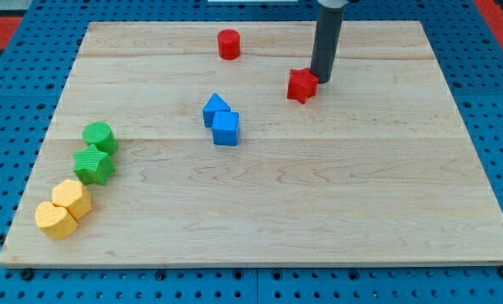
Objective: Move the red circle into the red star
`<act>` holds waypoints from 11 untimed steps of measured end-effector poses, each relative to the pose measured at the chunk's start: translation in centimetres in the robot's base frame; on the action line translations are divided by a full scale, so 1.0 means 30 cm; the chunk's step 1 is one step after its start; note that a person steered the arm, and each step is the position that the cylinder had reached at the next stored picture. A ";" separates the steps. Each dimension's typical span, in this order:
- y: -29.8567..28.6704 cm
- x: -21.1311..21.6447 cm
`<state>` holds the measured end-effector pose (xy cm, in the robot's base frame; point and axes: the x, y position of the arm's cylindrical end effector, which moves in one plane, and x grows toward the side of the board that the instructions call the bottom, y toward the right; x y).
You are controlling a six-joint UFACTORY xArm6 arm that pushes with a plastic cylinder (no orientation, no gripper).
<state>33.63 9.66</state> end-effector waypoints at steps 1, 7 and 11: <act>-0.193 -0.014; -0.524 -0.299; -0.188 -0.063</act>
